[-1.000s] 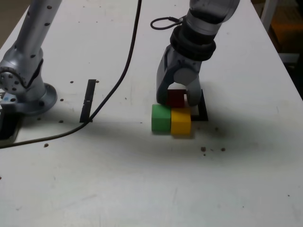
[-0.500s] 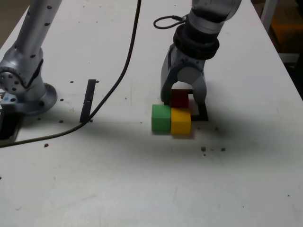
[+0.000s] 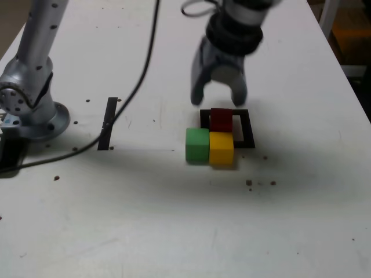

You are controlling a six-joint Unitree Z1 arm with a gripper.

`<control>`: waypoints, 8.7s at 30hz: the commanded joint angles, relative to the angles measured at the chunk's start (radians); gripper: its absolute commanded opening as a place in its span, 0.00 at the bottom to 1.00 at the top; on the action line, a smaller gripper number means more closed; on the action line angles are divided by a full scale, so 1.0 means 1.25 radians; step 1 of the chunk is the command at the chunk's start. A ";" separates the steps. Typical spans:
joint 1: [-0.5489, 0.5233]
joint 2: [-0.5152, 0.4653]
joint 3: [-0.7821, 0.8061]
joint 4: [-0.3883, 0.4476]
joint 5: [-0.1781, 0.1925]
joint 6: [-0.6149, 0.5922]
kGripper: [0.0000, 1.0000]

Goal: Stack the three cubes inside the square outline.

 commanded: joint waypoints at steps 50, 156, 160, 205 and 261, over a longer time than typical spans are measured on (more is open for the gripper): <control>-0.074 -0.055 0.237 -0.063 -0.145 -0.028 0.69; -0.156 -0.110 0.265 -0.100 -0.161 -0.064 0.69; -0.155 -0.096 0.268 -0.109 -0.173 -0.059 0.69; -0.251 -0.108 0.130 -0.094 -0.189 -0.114 0.69; -0.129 0.067 0.028 -0.188 -0.138 -0.004 0.23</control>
